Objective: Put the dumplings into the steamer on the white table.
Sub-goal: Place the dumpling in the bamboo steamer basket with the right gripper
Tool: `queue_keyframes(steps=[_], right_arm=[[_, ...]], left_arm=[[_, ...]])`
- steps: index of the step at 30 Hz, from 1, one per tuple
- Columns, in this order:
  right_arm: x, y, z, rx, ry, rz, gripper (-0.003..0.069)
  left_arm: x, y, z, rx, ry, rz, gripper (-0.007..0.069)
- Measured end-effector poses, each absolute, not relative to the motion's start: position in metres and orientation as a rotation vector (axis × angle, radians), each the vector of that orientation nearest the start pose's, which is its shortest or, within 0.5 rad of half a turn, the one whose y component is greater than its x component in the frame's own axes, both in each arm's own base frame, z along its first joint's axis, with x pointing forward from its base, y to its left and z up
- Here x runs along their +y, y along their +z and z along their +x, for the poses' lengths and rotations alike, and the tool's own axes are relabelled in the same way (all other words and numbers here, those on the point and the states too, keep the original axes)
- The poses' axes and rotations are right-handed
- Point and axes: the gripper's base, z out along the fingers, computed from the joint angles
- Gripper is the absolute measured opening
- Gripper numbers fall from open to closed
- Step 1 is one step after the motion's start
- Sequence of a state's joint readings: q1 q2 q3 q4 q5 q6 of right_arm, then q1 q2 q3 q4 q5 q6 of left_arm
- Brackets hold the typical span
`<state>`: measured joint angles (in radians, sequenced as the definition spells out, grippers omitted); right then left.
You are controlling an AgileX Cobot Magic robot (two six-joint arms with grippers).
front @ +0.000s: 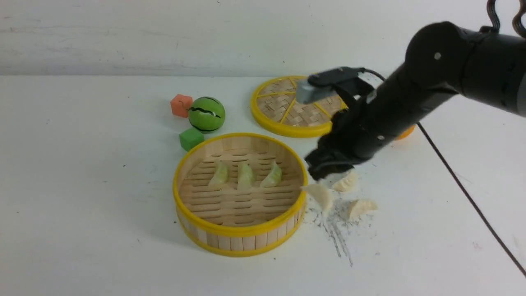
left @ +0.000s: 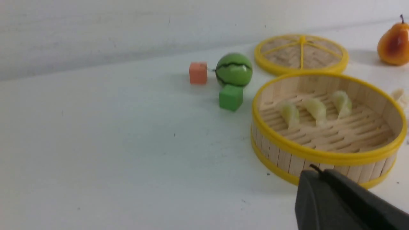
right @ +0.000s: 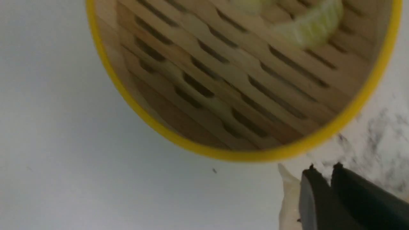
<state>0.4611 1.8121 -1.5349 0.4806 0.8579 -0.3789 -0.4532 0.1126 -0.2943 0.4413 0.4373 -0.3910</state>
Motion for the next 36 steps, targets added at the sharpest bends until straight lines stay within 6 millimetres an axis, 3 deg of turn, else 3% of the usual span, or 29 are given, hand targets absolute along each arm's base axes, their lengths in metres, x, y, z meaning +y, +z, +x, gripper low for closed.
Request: queue_keyframes(steps=[3, 5, 7, 9, 11, 13, 19, 22, 25, 29, 32, 36], right_arm=[[0.25, 0.29, 0.346, 2.373, 0.7, -0.788, 0.0], [0.263, 0.284, 0.347, 2.367, 0.72, -0.782, -0.0001], [0.292, 0.254, 0.353, 2.389, 0.735, -0.772, -0.0001], [0.302, 0.235, 0.358, 2.426, 0.729, -0.771, -0.0002], [0.304, 0.223, 0.359, 2.478, 0.726, -0.777, -0.0002], [0.302, 0.225, 0.355, 2.506, 0.706, -0.82, -0.0001], [0.286, 0.274, 0.33, 2.493, 0.578, -0.961, 0.0052], [0.278, 0.284, 0.316, 2.534, 0.502, -0.98, 0.0098], [0.264, 0.265, 0.3, 2.652, 0.429, -0.941, 0.0174], [0.255, 0.217, 0.29, 2.709, 0.449, -0.805, 0.0308], [0.262, 0.198, 0.291, 2.67, 0.505, -0.723, 0.0374], [0.275, 0.18, 0.293, 2.653, 0.553, -0.669, 0.0402]], left_arm=[[-0.006, 0.27, 0.05, 1.67, -0.176, 0.261, -0.0014], [-0.006, 0.27, 0.05, 1.668, -0.176, 0.261, -0.0014], [-0.006, 0.27, 0.05, 1.667, -0.177, 0.261, -0.0014], [-0.006, 0.27, 0.05, 1.667, -0.176, 0.261, -0.0014], [-0.006, 0.27, 0.05, 1.668, -0.176, 0.261, -0.0014], [-0.006, 0.27, 0.05, 1.667, -0.173, 0.262, -0.0014], [-0.006, 0.27, 0.05, 1.663, -0.159, 0.268, -0.0014], [-0.005, 0.271, 0.05, 1.661, -0.154, 0.271, -0.0014], [-0.005, 0.271, 0.05, 1.661, -0.151, 0.272, -0.0014], [-0.005, 0.271, 0.05, 1.66, -0.151, 0.272, -0.0014], [-0.005, 0.271, 0.05, 1.66, -0.151, 0.272, -0.0014], [-0.005, 0.271, 0.05, 1.659, -0.151, 0.272, -0.0014]])
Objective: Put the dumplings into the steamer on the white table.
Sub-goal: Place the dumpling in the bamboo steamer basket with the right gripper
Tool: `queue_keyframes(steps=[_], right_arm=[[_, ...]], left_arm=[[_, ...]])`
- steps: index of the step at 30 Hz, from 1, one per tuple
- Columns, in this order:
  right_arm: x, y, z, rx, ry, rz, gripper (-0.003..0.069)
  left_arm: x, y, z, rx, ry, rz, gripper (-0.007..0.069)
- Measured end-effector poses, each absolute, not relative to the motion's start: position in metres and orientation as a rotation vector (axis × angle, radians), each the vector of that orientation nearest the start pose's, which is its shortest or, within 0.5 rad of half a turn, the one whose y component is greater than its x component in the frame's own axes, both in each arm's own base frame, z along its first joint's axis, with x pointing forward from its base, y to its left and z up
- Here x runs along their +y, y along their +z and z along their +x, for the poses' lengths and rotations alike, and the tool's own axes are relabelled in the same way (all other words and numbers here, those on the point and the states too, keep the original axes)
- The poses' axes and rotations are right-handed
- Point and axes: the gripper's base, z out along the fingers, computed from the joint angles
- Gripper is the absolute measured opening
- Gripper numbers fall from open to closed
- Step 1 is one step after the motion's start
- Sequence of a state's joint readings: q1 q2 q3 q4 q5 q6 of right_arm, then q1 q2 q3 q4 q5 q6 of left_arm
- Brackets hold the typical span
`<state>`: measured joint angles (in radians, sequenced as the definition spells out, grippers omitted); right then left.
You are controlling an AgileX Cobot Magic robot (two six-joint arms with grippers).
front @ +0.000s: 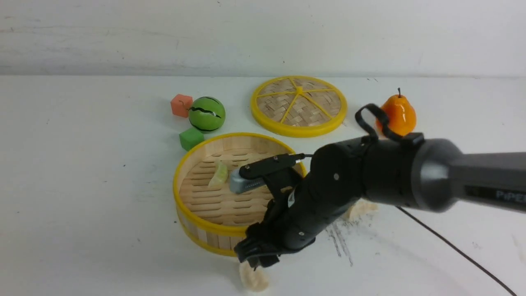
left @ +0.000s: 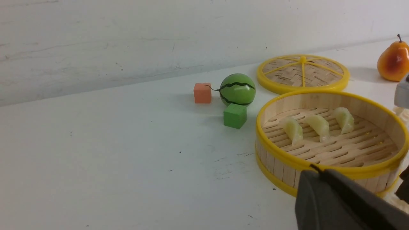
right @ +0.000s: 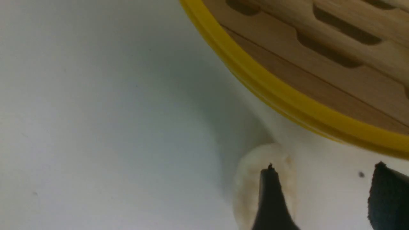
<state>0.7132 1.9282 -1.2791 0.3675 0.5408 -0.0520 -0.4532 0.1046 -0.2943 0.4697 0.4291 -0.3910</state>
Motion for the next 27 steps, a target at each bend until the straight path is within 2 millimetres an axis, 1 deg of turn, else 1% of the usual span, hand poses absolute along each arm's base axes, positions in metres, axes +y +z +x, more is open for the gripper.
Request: queue_keyframes(steps=[2, 3, 6, 8, 10, 11, 13, 15, 17, 19, 22, 23, 24, 25, 27], right_arm=[[0.279, 0.175, 0.291, 2.663, 0.557, -0.672, 0.0405], [0.285, 0.169, 0.287, 2.675, 0.559, -0.689, 0.0404], [0.293, 0.162, 0.279, 2.682, 0.559, -0.729, 0.0381], [0.298, 0.16, 0.276, 2.677, 0.557, -0.749, 0.034], [0.3, 0.159, 0.274, 2.67, 0.549, -0.769, 0.0267], [0.299, 0.159, 0.274, 2.67, 0.547, -0.772, 0.0245], [0.299, 0.159, 0.274, 2.677, 0.545, -0.776, 0.0243], [0.298, 0.162, 0.272, 2.679, 0.545, -0.785, 0.0243], [0.294, 0.172, 0.267, 2.692, 0.538, -0.82, 0.0243], [0.291, 0.187, 0.264, 2.667, 0.544, -0.836, 0.0243], [0.287, 0.228, 0.261, 2.571, 0.565, -0.861, 0.0243], [0.287, 0.24, 0.262, 2.535, 0.555, -0.88, 0.0243], [0.287, 0.247, 0.263, 2.514, 0.545, -0.893, 0.0243], [0.288, 0.258, 0.267, 2.473, 0.52, -0.916, 0.0243], [0.293, 0.272, 0.277, 2.423, 0.472, -0.935, 0.0243]], left_arm=[[-0.005, 0.271, 0.05, 1.659, -0.151, 0.272, -0.0014], [-0.005, 0.271, 0.05, 1.659, -0.151, 0.272, -0.0014], [-0.005, 0.271, 0.05, 1.659, -0.151, 0.272, -0.0014], [-0.005, 0.271, 0.05, 1.659, -0.151, 0.272, -0.0014], [-0.005, 0.271, 0.05, 1.659, -0.151, 0.272, -0.0013], [-0.005, 0.271, 0.05, 1.659, -0.151, 0.272, -0.0013], [-0.005, 0.271, 0.05, 1.659, -0.151, 0.272, -0.0013], [-0.005, 0.271, 0.05, 1.659, -0.151, 0.272, -0.0013], [-0.005, 0.271, 0.05, 1.659, -0.151, 0.272, -0.0012], [-0.005, 0.271, 0.05, 1.659, -0.151, 0.272, -0.001], [-0.005, 0.271, 0.05, 1.659, -0.151, 0.272, -0.0007], [-0.005, 0.271, 0.05, 1.659, -0.151, 0.272, -0.0006], [-0.005, 0.271, 0.05, 1.659, -0.151, 0.272, -0.0006], [-0.005, 0.271, 0.05, 1.659, -0.151, 0.272, -0.0006], [-0.005, 0.271, 0.05, 1.659, -0.151, 0.272, -0.0003]])
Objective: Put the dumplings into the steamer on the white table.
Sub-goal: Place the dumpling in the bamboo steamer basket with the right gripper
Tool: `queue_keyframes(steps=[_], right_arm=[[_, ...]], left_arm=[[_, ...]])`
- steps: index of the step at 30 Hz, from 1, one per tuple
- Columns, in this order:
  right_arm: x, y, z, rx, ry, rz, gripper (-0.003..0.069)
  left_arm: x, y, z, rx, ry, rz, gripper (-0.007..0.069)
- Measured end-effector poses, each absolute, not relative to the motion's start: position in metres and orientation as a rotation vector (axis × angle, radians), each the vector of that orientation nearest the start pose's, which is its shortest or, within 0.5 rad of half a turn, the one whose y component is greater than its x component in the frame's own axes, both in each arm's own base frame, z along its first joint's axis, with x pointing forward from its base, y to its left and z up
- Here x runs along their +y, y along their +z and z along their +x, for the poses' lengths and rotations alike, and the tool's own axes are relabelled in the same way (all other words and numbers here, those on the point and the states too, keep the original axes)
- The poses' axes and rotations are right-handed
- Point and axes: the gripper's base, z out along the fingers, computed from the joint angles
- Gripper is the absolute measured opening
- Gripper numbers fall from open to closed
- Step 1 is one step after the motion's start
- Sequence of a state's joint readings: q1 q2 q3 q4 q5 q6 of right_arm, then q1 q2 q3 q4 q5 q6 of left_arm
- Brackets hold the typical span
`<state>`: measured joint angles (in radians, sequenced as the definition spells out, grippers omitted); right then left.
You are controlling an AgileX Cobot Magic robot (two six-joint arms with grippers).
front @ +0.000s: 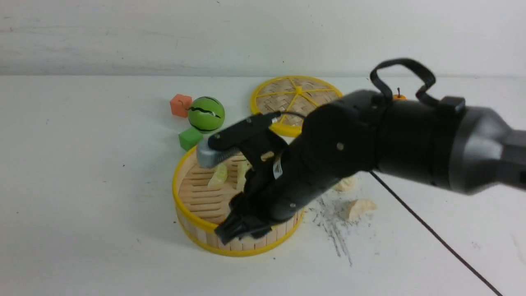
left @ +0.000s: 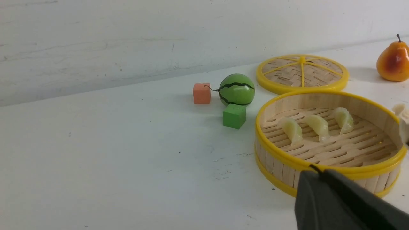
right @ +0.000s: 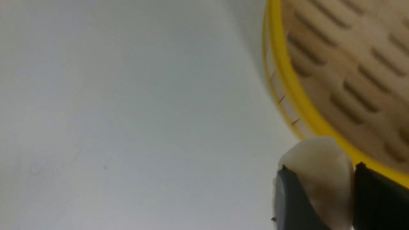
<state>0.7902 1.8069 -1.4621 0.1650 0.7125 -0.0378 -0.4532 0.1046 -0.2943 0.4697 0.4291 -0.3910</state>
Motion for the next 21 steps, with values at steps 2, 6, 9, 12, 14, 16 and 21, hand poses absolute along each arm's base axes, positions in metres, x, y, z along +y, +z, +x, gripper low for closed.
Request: queue_keyframes(steps=[2, 6, 9, 12, 14, 16, 21], right_arm=[[0.298, 0.277, 0.284, 2.397, 0.446, -0.931, 0.0243], [0.324, 0.259, 0.32, 2.422, 0.339, -0.902, 0.0243], [0.338, 0.239, 0.337, 2.471, 0.297, -0.882, 0.0243], [0.348, 0.218, 0.349, 2.534, 0.25, -0.854, 0.0243], [0.351, 0.208, 0.355, 2.562, 0.218, -0.834, 0.0243], [0.352, 0.202, 0.358, 2.576, 0.196, -0.814, 0.0242], [0.355, 0.198, 0.36, 2.587, 0.213, -0.755, 0.0262]], left_arm=[[-0.005, 0.271, 0.05, 1.659, -0.151, 0.272, -0.0003], [-0.005, 0.271, 0.05, 1.659, -0.151, 0.272, -0.0003], [-0.005, 0.271, 0.05, 1.659, -0.151, 0.272, -0.0003], [-0.005, 0.271, 0.05, 1.659, -0.151, 0.272, -0.0002], [-0.005, 0.271, 0.05, 1.659, -0.151, 0.272, 0.0], [-0.005, 0.271, 0.05, 1.659, -0.151, 0.272, 0.0001], [-0.005, 0.271, 0.05, 1.659, -0.151, 0.272, 0.0004]])
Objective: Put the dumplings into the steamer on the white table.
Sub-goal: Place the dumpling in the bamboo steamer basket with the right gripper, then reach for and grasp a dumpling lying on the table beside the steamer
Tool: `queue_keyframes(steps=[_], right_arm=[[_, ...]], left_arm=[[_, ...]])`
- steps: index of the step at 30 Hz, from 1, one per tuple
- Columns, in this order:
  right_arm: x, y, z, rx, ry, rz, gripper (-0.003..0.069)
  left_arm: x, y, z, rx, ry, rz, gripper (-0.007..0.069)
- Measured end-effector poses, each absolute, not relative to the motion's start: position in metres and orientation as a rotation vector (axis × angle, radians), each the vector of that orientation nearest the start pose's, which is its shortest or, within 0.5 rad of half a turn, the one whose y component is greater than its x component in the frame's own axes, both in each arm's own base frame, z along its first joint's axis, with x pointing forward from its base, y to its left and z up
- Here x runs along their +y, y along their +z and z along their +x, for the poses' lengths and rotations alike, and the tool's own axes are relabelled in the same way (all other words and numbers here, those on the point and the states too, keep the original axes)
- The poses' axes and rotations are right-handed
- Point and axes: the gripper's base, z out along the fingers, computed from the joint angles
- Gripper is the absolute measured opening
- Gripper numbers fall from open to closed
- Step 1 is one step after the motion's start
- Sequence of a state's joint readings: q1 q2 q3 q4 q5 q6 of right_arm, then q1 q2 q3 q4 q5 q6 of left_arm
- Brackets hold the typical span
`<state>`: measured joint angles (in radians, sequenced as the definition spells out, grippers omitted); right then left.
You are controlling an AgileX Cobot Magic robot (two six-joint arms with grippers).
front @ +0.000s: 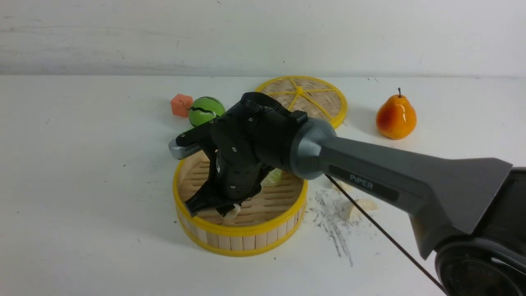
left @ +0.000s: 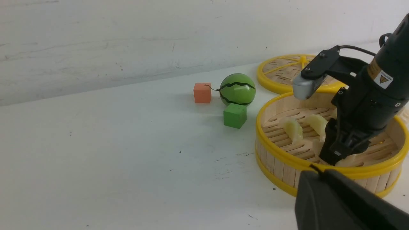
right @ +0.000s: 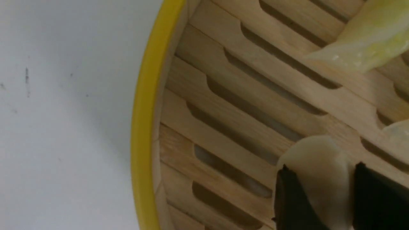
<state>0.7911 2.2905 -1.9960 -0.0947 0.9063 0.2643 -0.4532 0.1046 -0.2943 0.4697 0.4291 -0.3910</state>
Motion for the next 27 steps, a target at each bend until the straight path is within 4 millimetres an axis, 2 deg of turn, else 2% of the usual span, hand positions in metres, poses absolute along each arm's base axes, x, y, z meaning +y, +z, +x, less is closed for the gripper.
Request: queue_keyframes(steps=[6, 9, 13, 16, 18, 19, 21, 23, 25, 27], right_arm=[[0.362, 0.203, 0.357, 2.577, 0.302, -0.693, 0.0378], [0.364, 0.216, 0.354, 2.55, 0.352, -0.674, 0.0392], [0.357, 0.249, 0.349, 2.491, 0.367, -0.668, 0.0353], [0.339, 0.29, 0.347, 2.418, 0.337, -0.65, 0.0293], [0.318, 0.319, 0.349, 2.371, 0.309, -0.61, 0.0267], [0.3, 0.337, 0.352, 2.352, 0.286, -0.573, 0.0255], [0.268, 0.351, 0.363, 2.353, 0.245, -0.496, 0.0249], [0.225, 0.348, 0.38, 2.402, 0.196, -0.38, 0.0247], [0.181, 0.33, 0.397, 2.487, 0.196, -0.246, 0.0246], [0.162, 0.31, 0.403, 2.547, 0.225, -0.181, 0.0246]], left_arm=[[-0.005, 0.271, 0.05, 1.659, -0.151, 0.272, 0.0005], [-0.005, 0.271, 0.05, 1.659, -0.151, 0.272, 0.0007], [-0.005, 0.271, 0.05, 1.659, -0.151, 0.272, 0.0008], [-0.005, 0.271, 0.05, 1.659, -0.151, 0.272, 0.0012], [-0.005, 0.271, 0.05, 1.659, -0.151, 0.272, 0.0014], [-0.005, 0.271, 0.05, 1.659, -0.151, 0.272, 0.0014], [-0.005, 0.271, 0.05, 1.66, -0.15, 0.272, 0.0014], [-0.005, 0.27, 0.05, 1.662, -0.15, 0.271, 0.0014], [-0.005, 0.27, 0.05, 1.662, -0.15, 0.271, 0.0015], [-0.005, 0.27, 0.05, 1.662, -0.149, 0.272, 0.0016]])
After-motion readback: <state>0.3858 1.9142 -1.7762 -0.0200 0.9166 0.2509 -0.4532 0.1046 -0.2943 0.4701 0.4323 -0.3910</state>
